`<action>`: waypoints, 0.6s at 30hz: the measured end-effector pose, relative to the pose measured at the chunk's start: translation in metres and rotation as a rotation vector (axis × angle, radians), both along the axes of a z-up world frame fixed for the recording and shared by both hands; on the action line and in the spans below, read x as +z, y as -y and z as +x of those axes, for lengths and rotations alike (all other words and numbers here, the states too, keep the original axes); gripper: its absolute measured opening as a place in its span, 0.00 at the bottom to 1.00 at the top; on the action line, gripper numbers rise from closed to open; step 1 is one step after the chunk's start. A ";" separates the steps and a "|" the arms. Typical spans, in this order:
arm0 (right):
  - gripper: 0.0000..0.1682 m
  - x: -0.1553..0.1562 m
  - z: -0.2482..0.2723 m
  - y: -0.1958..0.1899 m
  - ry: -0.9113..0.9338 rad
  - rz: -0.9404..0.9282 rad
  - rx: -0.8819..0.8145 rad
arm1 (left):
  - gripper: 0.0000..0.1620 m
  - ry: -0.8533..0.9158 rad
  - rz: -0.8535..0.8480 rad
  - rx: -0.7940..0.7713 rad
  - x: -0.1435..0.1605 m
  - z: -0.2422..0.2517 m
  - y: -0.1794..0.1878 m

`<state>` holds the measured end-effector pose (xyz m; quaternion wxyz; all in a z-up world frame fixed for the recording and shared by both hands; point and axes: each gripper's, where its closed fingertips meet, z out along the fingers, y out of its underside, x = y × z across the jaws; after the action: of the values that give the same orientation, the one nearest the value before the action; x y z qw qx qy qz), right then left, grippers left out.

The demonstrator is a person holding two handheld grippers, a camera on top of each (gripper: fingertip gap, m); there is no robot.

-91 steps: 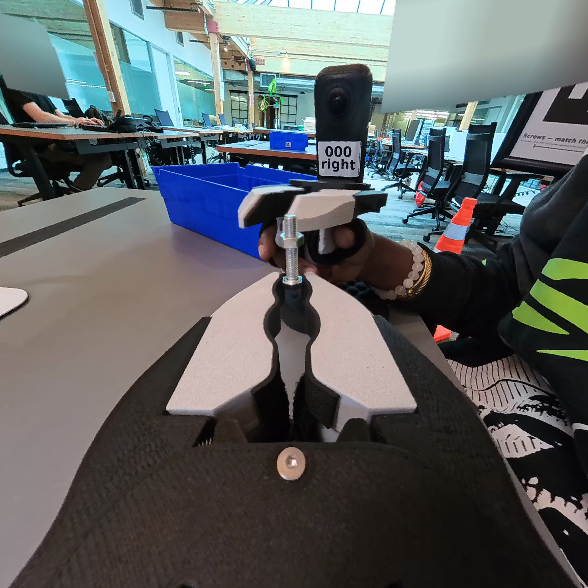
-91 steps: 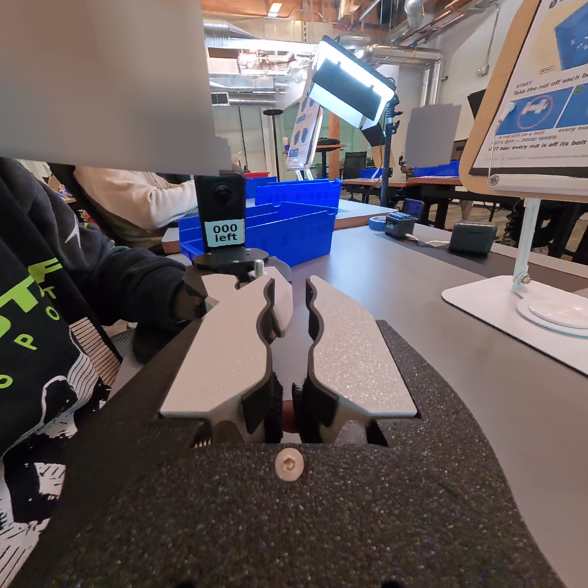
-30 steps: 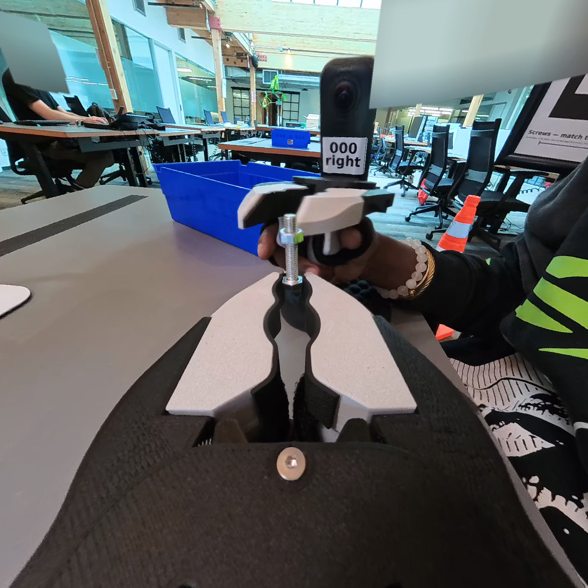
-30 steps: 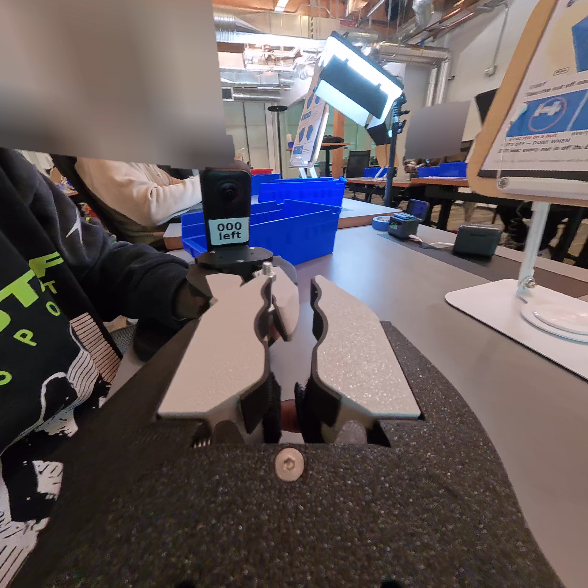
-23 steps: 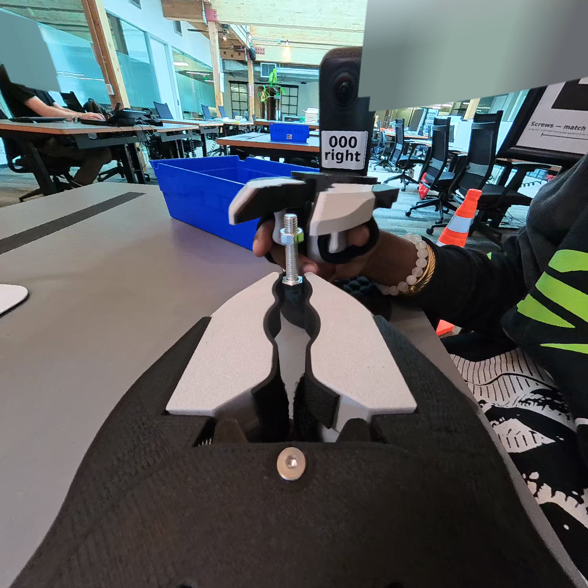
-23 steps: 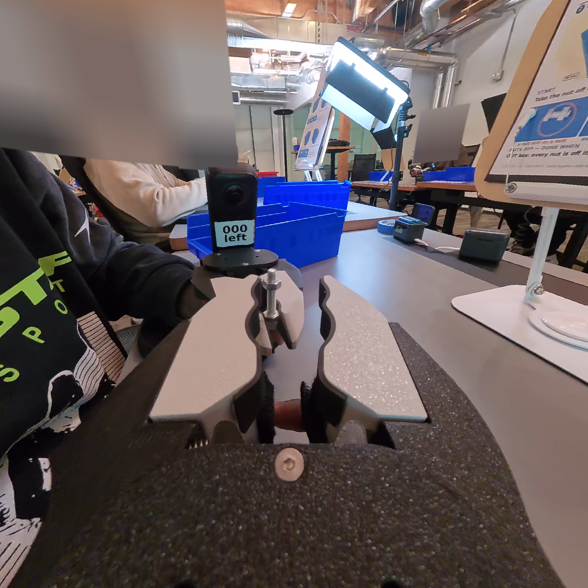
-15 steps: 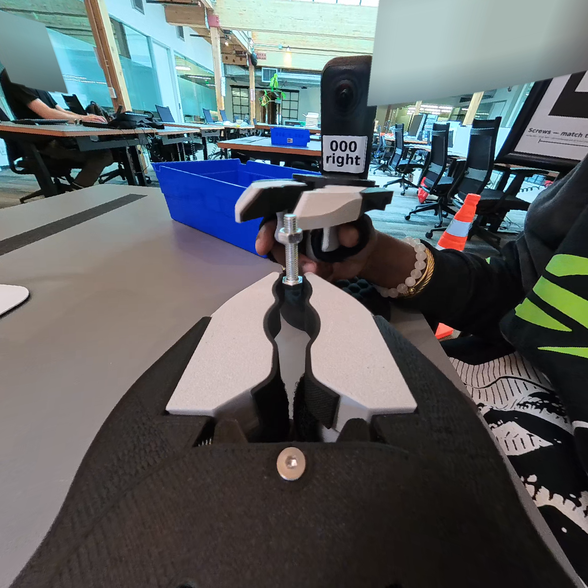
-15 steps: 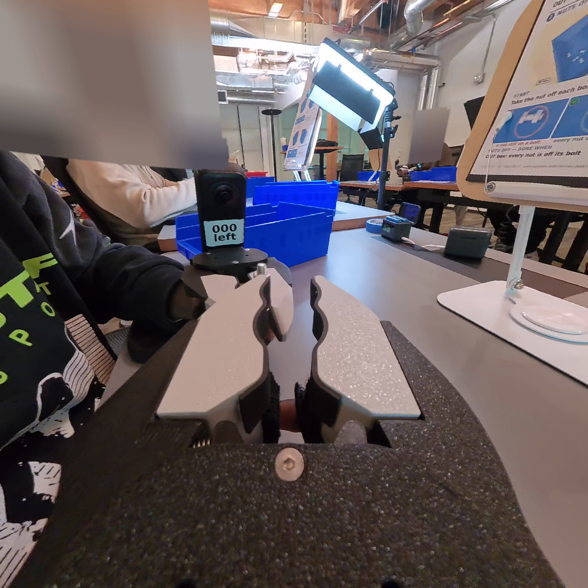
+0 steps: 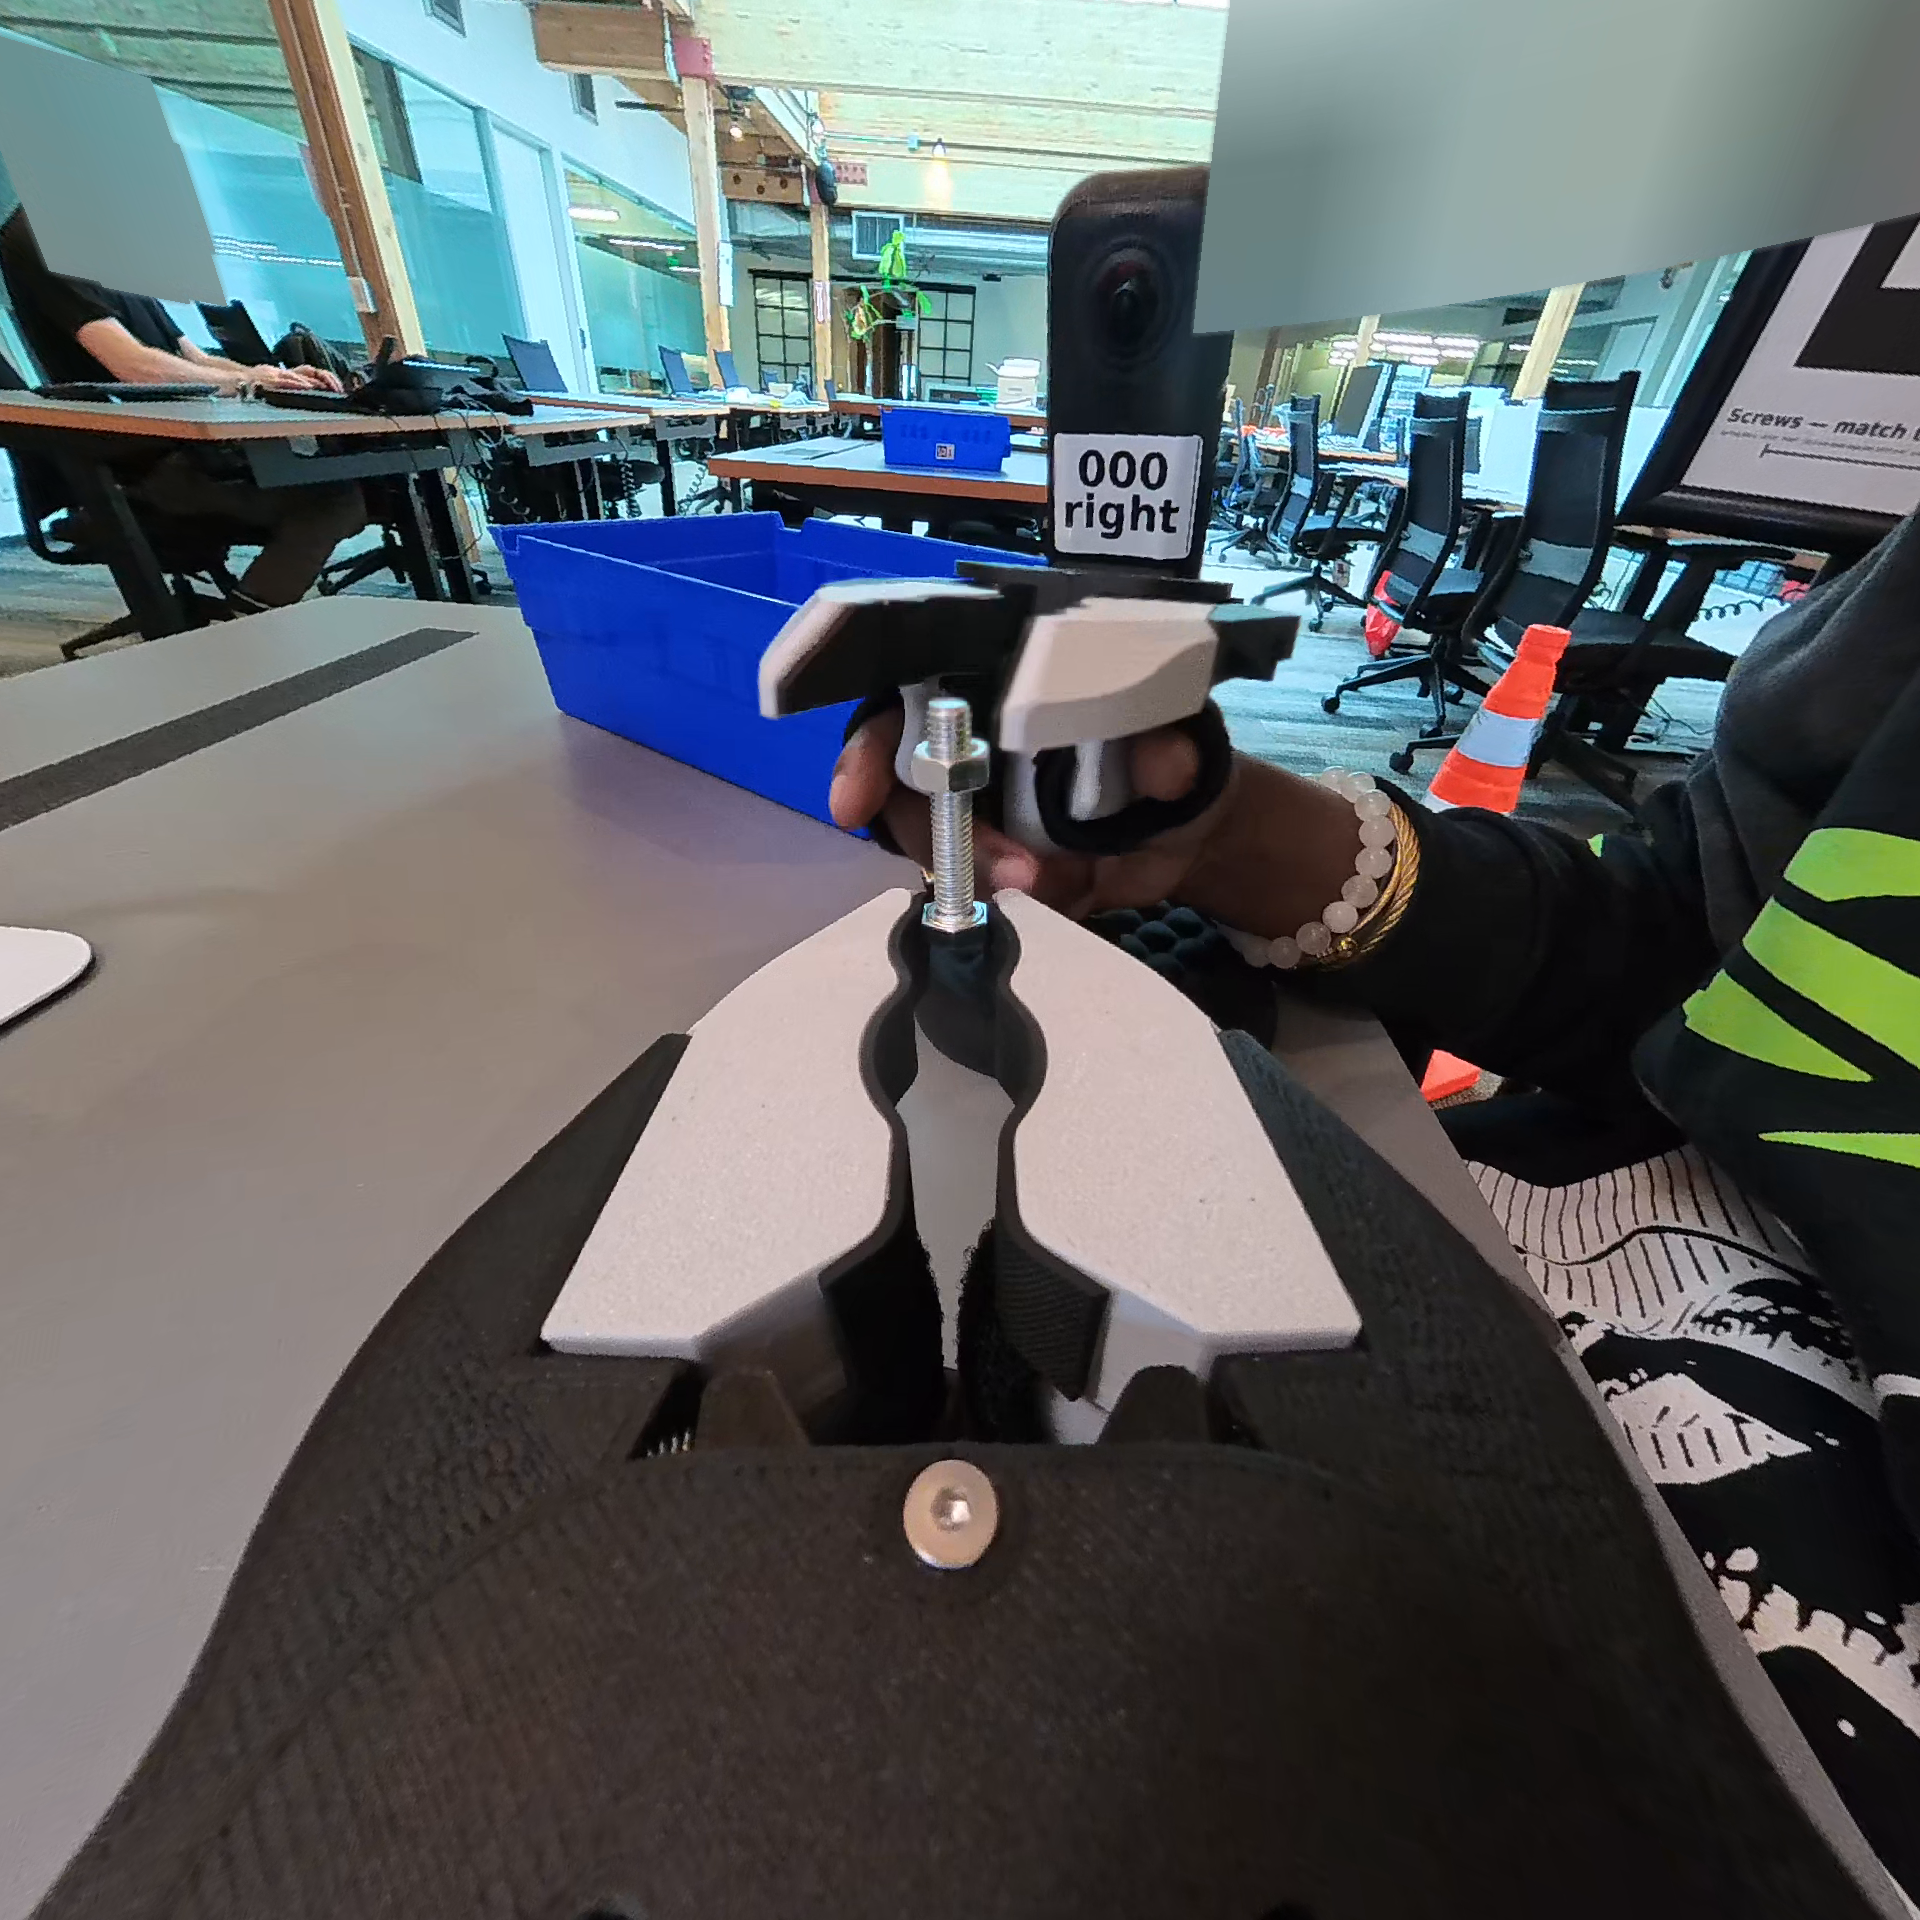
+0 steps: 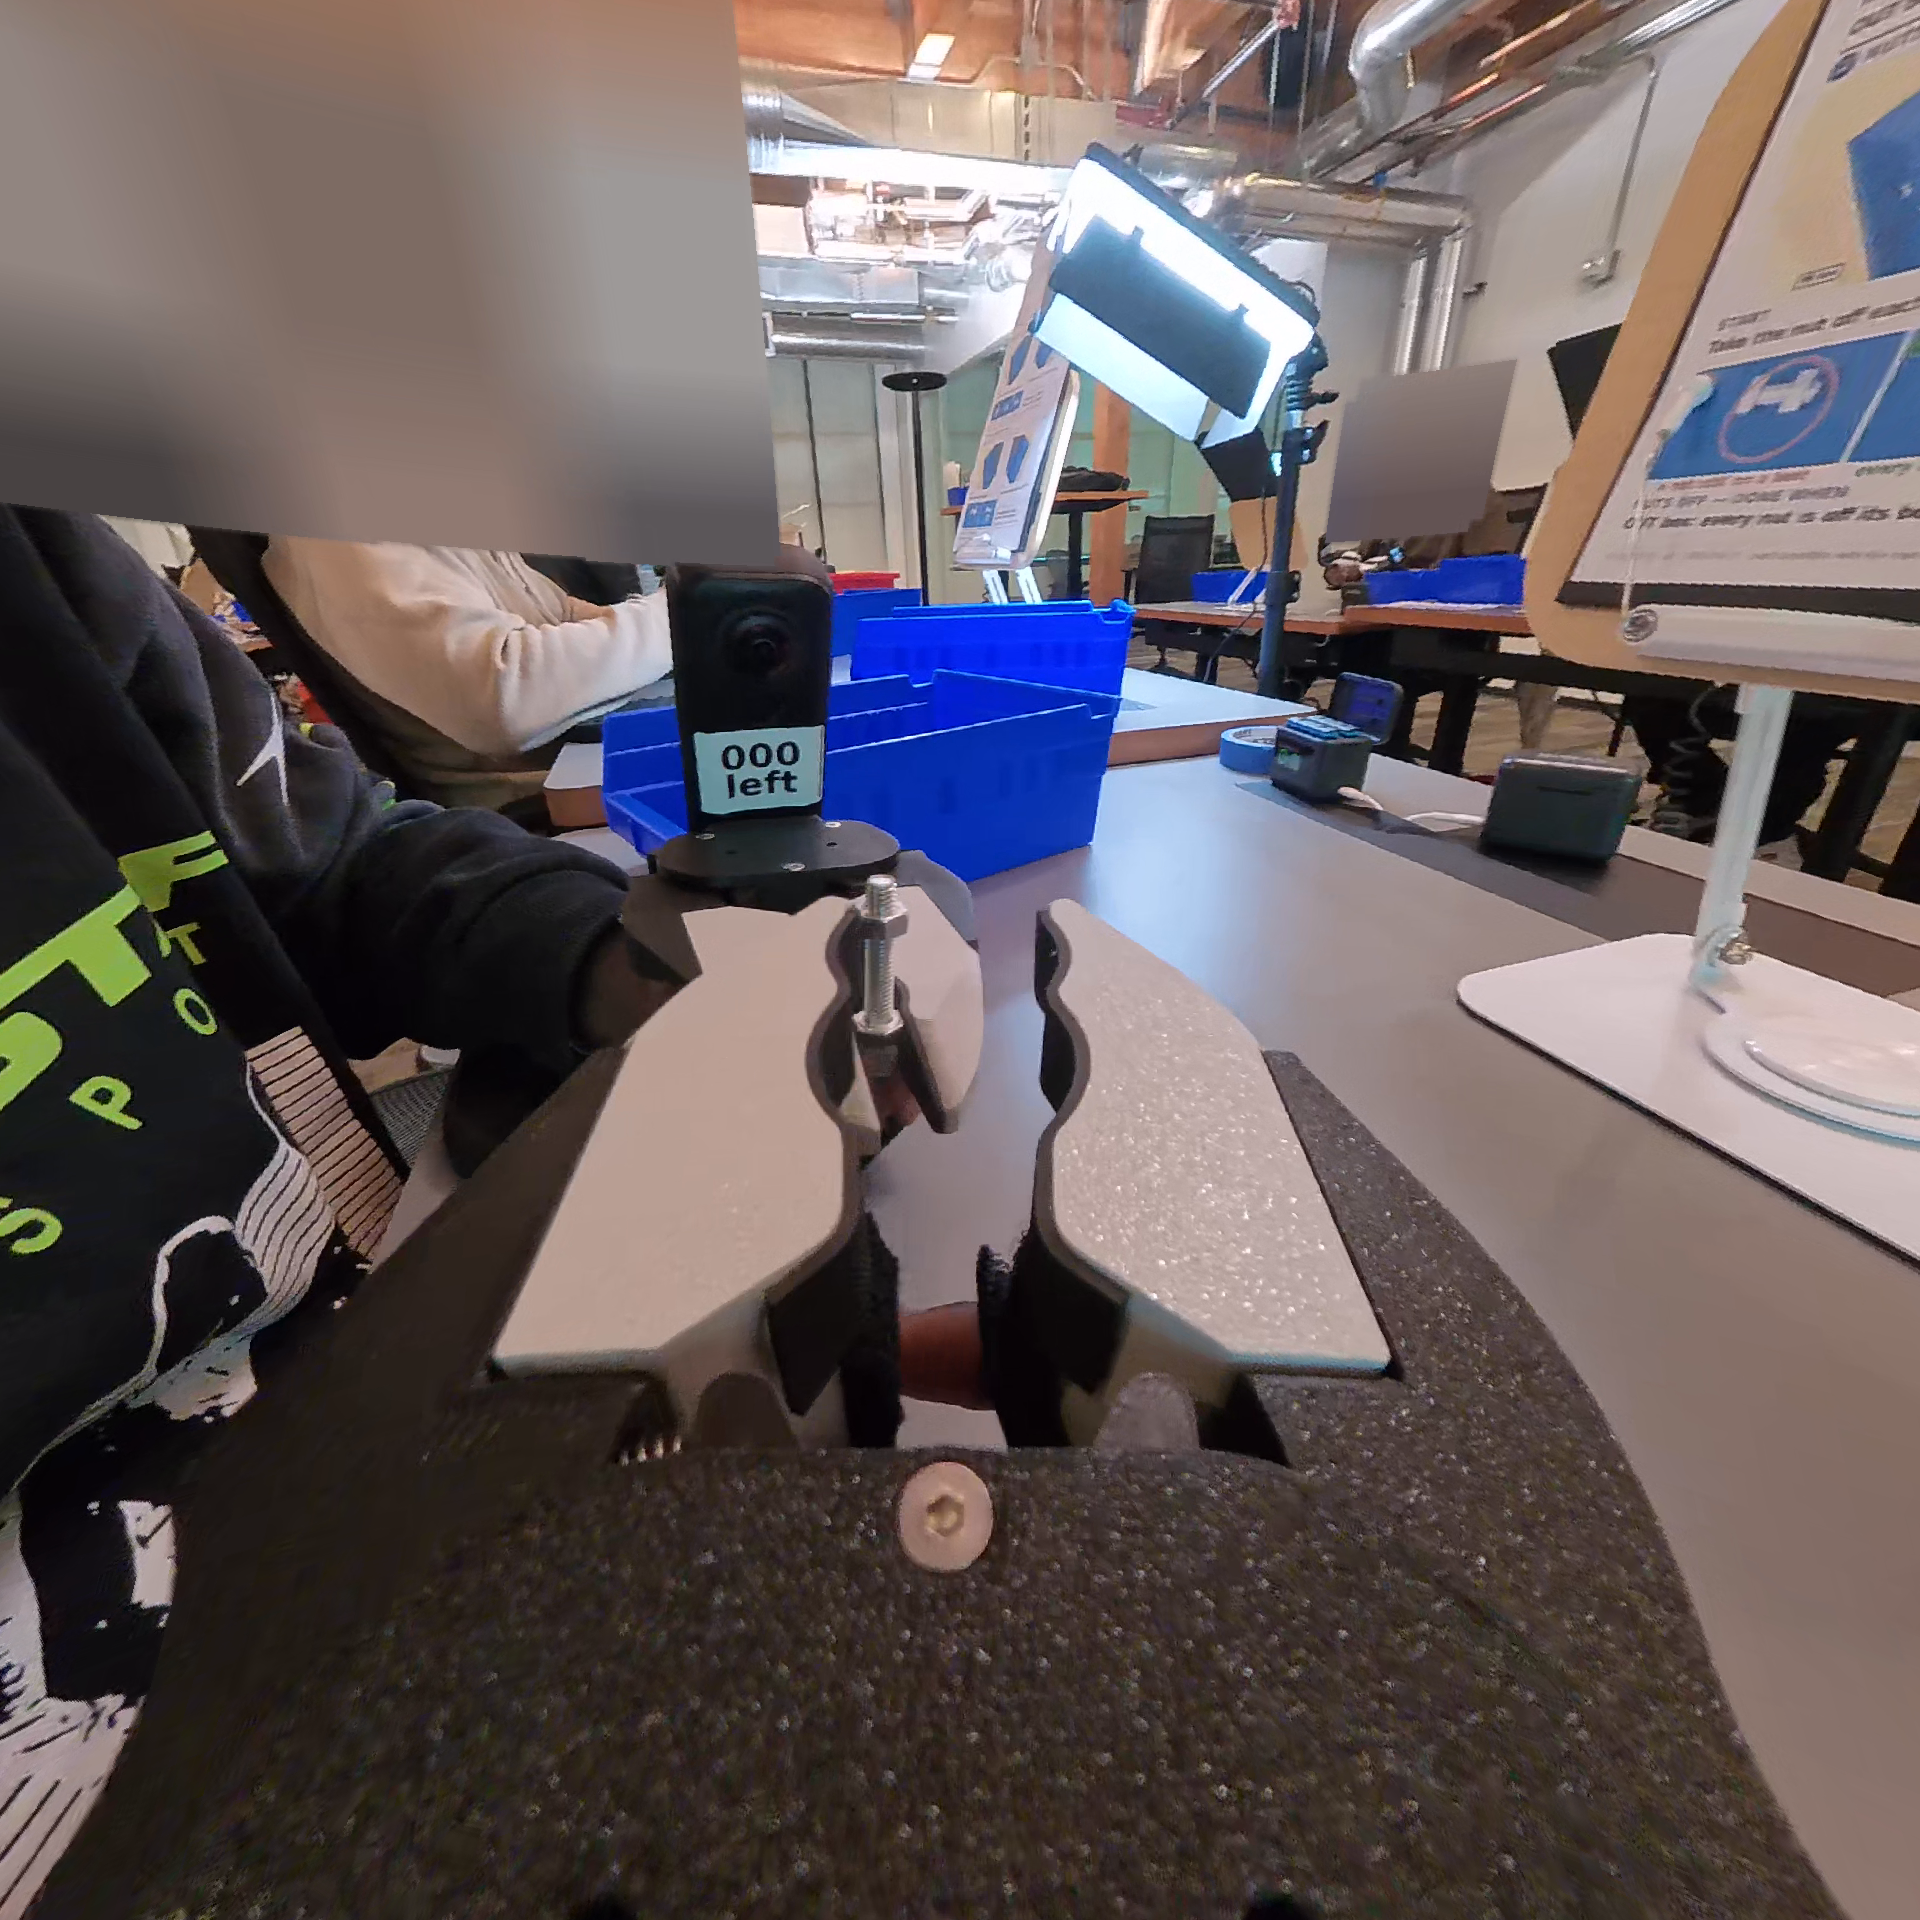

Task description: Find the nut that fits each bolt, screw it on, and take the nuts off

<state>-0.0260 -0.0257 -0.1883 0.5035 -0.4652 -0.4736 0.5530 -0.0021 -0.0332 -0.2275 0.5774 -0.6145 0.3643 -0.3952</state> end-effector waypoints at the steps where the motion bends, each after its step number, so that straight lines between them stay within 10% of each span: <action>1: 0.21 -0.001 -0.002 0.001 0.006 0.003 0.004 | 0.06 -0.002 0.001 0.000 0.000 0.000 0.000; 18: 0.19 -0.002 0.000 -0.003 0.014 0.007 -0.024 | 0.06 0.004 0.003 0.000 0.001 0.000 0.000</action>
<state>-0.0264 -0.0227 -0.1902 0.5082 -0.4730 -0.4734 0.5421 -0.0021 -0.0334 -0.2265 0.5789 -0.6130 0.3639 -0.3958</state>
